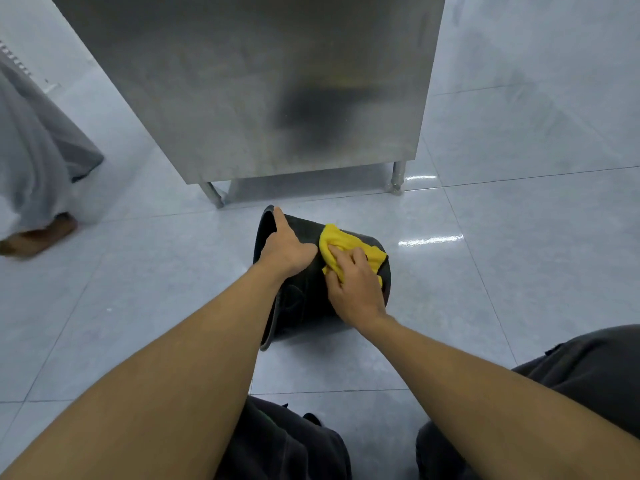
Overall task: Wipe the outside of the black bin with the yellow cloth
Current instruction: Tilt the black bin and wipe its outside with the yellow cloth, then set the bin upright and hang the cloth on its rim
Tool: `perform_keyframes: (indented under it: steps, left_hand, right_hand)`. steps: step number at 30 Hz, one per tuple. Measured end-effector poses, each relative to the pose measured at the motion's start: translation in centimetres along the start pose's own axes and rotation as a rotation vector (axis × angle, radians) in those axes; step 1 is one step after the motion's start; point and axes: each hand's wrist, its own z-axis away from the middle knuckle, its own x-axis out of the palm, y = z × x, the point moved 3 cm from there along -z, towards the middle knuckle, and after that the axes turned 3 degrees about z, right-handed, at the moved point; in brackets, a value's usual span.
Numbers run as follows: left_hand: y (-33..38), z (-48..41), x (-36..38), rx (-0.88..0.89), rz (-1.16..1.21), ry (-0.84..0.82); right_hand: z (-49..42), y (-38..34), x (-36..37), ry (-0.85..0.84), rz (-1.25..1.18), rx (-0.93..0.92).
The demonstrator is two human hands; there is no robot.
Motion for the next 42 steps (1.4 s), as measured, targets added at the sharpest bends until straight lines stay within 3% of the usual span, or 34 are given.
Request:
perform_keyframes:
  steps: [3, 8, 11, 15, 21, 23, 27, 30, 35, 42]
  left_hand:
    - [0.0, 0.2, 0.0, 0.056, 0.01, 0.08]
    - [0.6, 0.5, 0.4, 0.099, -0.03, 0.147]
    - [0.7, 0.4, 0.5, 0.106, -0.123, 0.164]
    - [0.0, 0.3, 0.4, 0.058, -0.201, 0.133]
    - [-0.3, 0.2, -0.1, 0.104, -0.204, 0.061]
    - [-0.1, 0.2, 0.0, 0.142, -0.169, 0.063]
    - [0.7, 0.4, 0.6, 0.271, -0.146, 0.072]
    - [1.8, 1.1, 1.3, 0.374, -0.217, 0.065]
    - [2.8, 2.2, 2.5, 0.521, -0.401, 0.07]
    - [3.3, 3.1, 4.3, 0.575, -0.453, 0.041]
  right_hand:
    - [-0.1, 0.7, 0.2, 0.027, 0.04, 0.088]
    - [0.1, 4.6, -0.1, 0.009, 0.036, 0.546]
    - [1.1, 6.0, -0.2, -0.036, 0.015, 0.692]
    - [1.3, 4.6, 0.1, -0.021, 0.002, 0.547]
    - [-0.1, -0.1, 0.4, -0.029, -0.07, 0.062]
    - [-0.7, -0.8, 0.4, -0.019, -0.224, 0.074]
    - [-1.9, -0.6, -1.2, 0.134, -0.522, 0.343]
    - [-3.0, -1.1, -3.3, 0.259, -0.54, 0.416]
    - [-5.5, -2.0, -5.9, 0.404, -0.597, 0.367]
    - [-5.5, -3.7, -7.6, 0.421, -0.536, 0.117]
